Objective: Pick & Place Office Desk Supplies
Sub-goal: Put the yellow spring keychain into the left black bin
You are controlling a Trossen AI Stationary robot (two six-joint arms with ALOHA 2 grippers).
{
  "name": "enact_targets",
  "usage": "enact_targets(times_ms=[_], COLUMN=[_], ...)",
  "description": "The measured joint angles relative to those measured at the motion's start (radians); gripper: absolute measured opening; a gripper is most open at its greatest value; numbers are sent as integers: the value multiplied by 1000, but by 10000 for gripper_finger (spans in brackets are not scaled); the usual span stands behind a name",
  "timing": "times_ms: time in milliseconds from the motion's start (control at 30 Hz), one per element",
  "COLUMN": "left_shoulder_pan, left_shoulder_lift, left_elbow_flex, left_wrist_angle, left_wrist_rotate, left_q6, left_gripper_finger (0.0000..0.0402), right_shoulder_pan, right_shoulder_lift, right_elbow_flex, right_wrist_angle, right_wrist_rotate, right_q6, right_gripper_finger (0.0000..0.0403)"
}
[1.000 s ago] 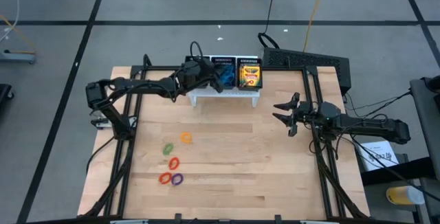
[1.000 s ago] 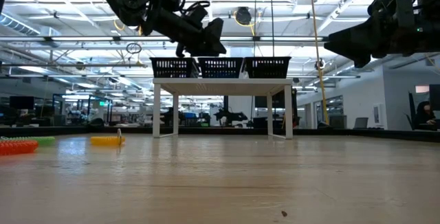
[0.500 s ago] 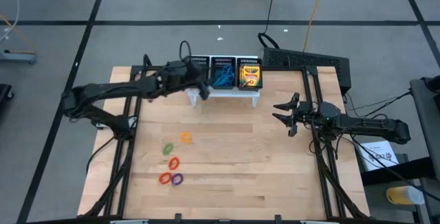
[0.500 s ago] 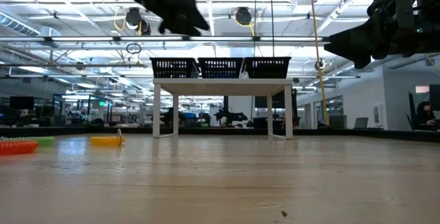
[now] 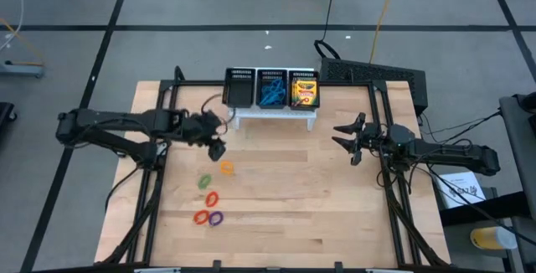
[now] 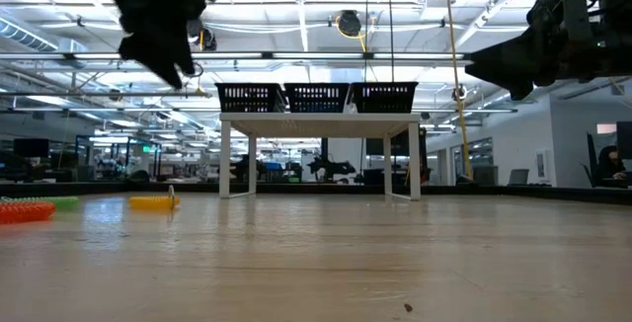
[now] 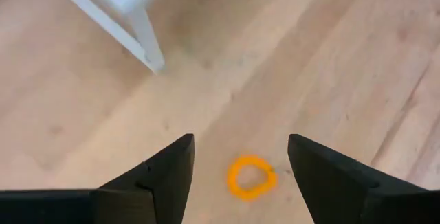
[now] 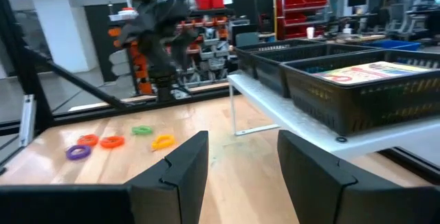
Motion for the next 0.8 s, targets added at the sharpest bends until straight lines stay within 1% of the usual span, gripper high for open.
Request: enact_targets(times_ms=[167,400,567,800], left_shoulder_pan=[-66,-93,-100,-100], left_shoulder_lift=[41,113,186,282], left_elbow_flex=[-139,-290,-336,-340], left_wrist_angle=[99,302,353,372], left_wrist_rotate=[1,10,50,51], left_q6=[-108,-205,-193,-145], left_gripper_finger=[246,246,246,246], right_shoulder_pan=[0,0,0,0], right_shoulder_lift=[0,0,0,0], right_elbow_flex=[0,0,0,0], right_wrist_angle=[0,9,8,8], right_wrist_rotate=[2,2,2,2], right_q6=[7,7,7,7], right_gripper_finger=[164,164,164,164])
